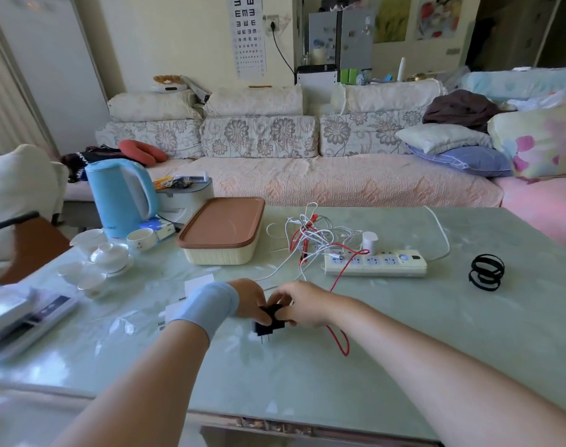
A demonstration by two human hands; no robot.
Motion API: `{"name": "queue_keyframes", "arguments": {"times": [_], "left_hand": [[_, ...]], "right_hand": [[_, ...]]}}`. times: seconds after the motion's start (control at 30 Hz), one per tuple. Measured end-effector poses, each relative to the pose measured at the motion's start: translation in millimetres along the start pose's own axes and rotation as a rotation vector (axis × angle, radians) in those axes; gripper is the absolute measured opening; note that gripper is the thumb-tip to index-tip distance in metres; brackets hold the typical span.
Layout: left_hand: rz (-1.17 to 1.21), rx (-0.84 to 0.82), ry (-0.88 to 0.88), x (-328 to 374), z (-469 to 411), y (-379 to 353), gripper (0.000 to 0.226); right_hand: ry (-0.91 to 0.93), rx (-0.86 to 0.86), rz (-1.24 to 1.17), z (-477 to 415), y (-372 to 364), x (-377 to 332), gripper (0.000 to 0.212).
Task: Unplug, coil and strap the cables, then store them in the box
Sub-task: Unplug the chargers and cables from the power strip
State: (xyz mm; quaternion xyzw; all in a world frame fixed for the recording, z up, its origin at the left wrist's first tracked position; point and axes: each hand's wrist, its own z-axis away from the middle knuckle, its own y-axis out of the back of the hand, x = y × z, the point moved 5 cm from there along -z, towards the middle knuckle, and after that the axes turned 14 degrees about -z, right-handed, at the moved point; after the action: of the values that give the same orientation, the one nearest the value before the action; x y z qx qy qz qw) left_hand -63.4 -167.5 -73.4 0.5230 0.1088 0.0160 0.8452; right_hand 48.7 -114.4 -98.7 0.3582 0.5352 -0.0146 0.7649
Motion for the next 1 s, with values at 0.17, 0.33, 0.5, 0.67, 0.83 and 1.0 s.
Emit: {"name": "queue_keyframes", "arguments": {"times": [0.17, 0.33, 0.5, 0.67, 0.83, 1.0], "left_hand": [[-0.117, 0.034, 0.024, -21.0, -2.6, -17.4, 0.062], [-0.078, 0.075, 0.034, -15.6, -13.0, -23.6, 0.064], [-0.232, 0.118, 0.008, -9.6, -13.2, -13.7, 0.06], [-0.463, -0.089, 0.174, -36.0, -10.5, -12.1, 0.071], [-0.145, 0.07, 0.135, -26.7, -9.8, 9.8, 0.062], [0.152, 0.452, 0.008, 20.2, -34.3, 54.3, 0.035]], "right_hand": [[0.063, 0.079, 0.136, -12.7, -14.1, -2.2, 0.027], [0.221, 0.222, 0.156, -17.9, -14.0, -5.7, 0.015], [0.205, 0.375, 0.164, -17.7, 1.0, -0.6, 0.01], [-0.072, 0.204, 0.249, -11.4, 7.2, 14.4, 0.036], [0.004, 0.189, 0.024, -3.2, 14.7, 12.1, 0.037], [0.213, 0.474, -0.008, 2.6, 68.9, -2.3, 0.028]]}}
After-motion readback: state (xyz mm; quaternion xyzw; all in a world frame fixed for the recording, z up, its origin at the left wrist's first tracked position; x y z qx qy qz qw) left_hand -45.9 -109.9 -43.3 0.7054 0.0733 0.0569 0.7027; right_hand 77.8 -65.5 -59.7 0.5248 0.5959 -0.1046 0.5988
